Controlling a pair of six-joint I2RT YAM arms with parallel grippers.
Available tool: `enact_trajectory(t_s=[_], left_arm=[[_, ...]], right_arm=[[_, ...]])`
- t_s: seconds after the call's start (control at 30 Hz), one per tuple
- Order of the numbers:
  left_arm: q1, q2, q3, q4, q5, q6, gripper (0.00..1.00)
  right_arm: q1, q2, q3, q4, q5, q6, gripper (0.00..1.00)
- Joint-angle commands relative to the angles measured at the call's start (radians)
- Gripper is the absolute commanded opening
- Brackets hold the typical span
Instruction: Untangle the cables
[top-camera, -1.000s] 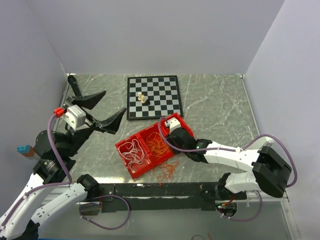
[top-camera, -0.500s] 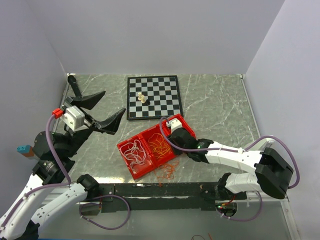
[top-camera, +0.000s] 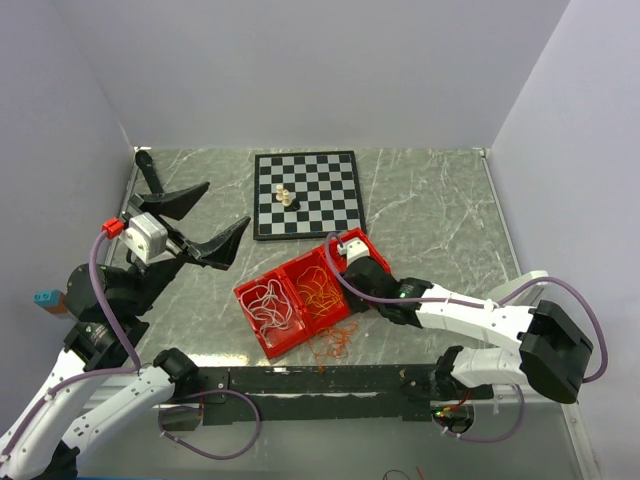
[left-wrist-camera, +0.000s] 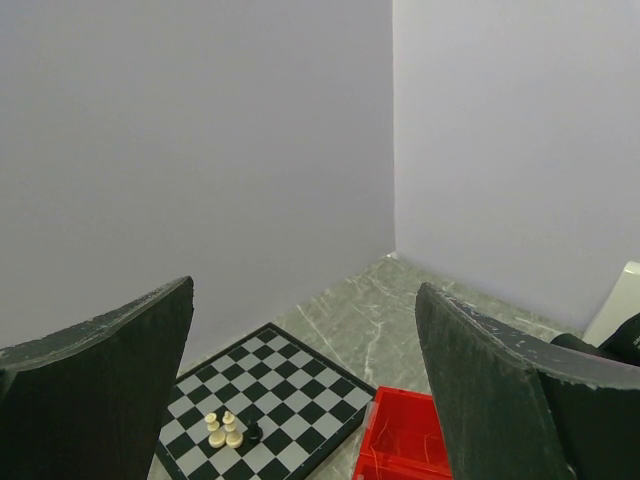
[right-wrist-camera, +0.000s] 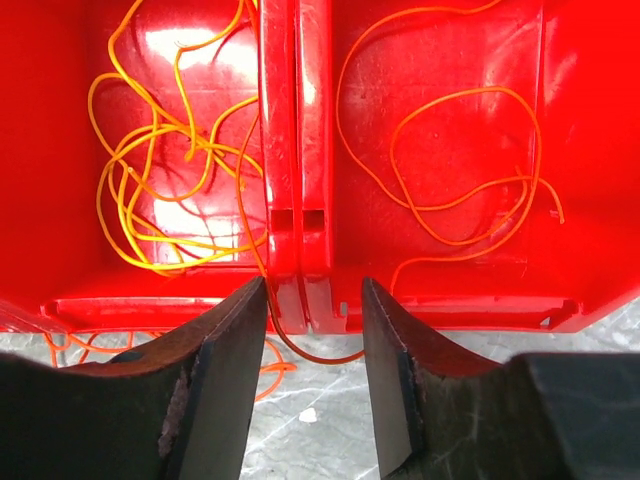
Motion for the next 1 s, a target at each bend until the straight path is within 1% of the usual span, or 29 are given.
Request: enact_trajectory(t_s=[0.0, 0.03, 0.07, 0.17, 0.23, 0.43, 0.63, 0.67, 0.77, 0.83, 0.97], left_arm=[[0.005, -0.008, 0.020, 0.015, 0.010, -0.018, 0.97], [0.005, -0.010, 0.022, 0.015, 0.010, -0.018, 0.97], [0.005, -0.010, 0.022, 0.015, 0.010, -0.018, 0.97], [0.007, -0.008, 0.020, 0.016, 0.010, -0.020, 0.97], [0.007, -0.008, 0.020, 0.018, 0.011, -0.020, 0.96], [0.008, -0.008, 0.022, 0.021, 0.013, -0.022, 0.97], [0.011, -0.007, 0.020, 0.019, 0.017, -0.023, 0.97], [0.010, -0.007, 0.020, 0.019, 0.016, -0.022, 0.97], [0.011, -0.008, 0.019, 0.018, 0.018, -0.022, 0.96], [0.011, -0.008, 0.020, 0.016, 0.018, -0.022, 0.97], [0.011, -0.008, 0.025, 0.015, 0.016, -0.022, 0.97]], right_arm=[[0.000, -0.032, 0.026, -0.025, 0.016, 0.017, 0.46], [0.000, -0.037, 0.024, -0.028, 0.015, 0.020, 0.43], [0.000, -0.041, 0.023, -0.036, 0.016, 0.023, 0.37], [0.000, -0.063, 0.023, -0.053, 0.028, 0.029, 0.13], [0.000, -0.077, 0.026, -0.067, 0.037, 0.031, 0.08], [0.000, -0.117, 0.049, -0.105, 0.038, 0.016, 0.08], [0.000, -0.114, 0.061, -0.093, 0.045, 0.011, 0.03], [0.000, -0.109, 0.070, -0.091, 0.054, 0.009, 0.01], [-0.002, -0.110, 0.119, -0.104, 0.143, 0.022, 0.00], [-0.031, -0.103, 0.170, -0.152, 0.197, 0.045, 0.00], [-0.088, -0.032, 0.259, -0.255, 0.196, 0.042, 0.00]])
